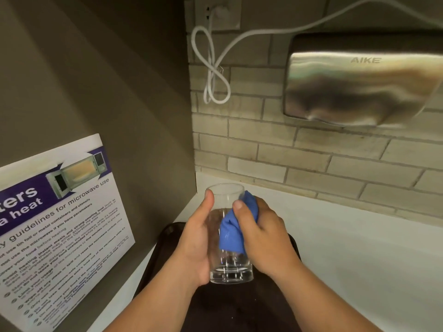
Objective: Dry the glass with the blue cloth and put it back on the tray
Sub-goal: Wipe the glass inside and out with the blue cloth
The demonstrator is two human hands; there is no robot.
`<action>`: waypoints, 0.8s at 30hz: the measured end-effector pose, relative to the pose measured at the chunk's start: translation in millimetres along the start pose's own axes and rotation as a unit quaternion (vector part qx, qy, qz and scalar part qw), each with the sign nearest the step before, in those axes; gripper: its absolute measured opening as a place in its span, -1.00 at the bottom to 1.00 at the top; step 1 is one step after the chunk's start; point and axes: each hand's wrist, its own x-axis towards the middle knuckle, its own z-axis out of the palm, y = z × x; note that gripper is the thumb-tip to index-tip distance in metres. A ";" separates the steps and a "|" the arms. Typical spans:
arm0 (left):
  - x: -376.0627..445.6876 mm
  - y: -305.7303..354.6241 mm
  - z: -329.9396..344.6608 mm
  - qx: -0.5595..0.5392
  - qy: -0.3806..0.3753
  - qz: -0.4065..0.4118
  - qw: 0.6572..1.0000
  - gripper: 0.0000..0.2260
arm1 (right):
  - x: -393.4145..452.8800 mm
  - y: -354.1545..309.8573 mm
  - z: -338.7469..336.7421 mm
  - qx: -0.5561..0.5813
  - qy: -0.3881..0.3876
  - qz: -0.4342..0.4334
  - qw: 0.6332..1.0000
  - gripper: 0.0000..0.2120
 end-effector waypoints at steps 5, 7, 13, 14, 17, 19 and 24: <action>2.2 -1.1 8.0 0.076 0.099 0.003 0.992 -0.27 | -1.1 8.2 7.4 -0.004 -0.005 0.008 1.000 -0.70; 0.2 -6.6 9.6 0.068 0.089 0.001 0.994 -0.30 | -3.1 11.3 11.2 -0.022 0.001 -0.020 1.000 -0.76; -2.9 1.0 9.6 -0.030 0.061 -0.033 0.997 -0.21 | 7.1 13.3 0.0 0.047 -0.046 0.110 0.992 -0.57; -2.3 3.4 8.3 -0.036 0.062 -0.032 0.997 -0.20 | 4.0 15.5 -4.0 0.059 -0.071 0.128 0.987 -0.56; 3.0 8.6 3.6 -0.037 0.065 -0.017 0.997 -0.27 | -18.3 21.3 -3.4 0.019 -0.119 0.056 0.991 -0.57; 5.9 6.2 0.7 -0.014 0.070 -0.007 0.997 -0.31 | -33.5 20.8 5.7 -0.035 -0.123 -0.010 0.992 -0.45; 1.8 1.2 2.6 0.012 0.027 -0.009 1.000 -0.35 | -10.8 4.8 5.1 -0.012 -0.009 -0.014 1.000 -0.61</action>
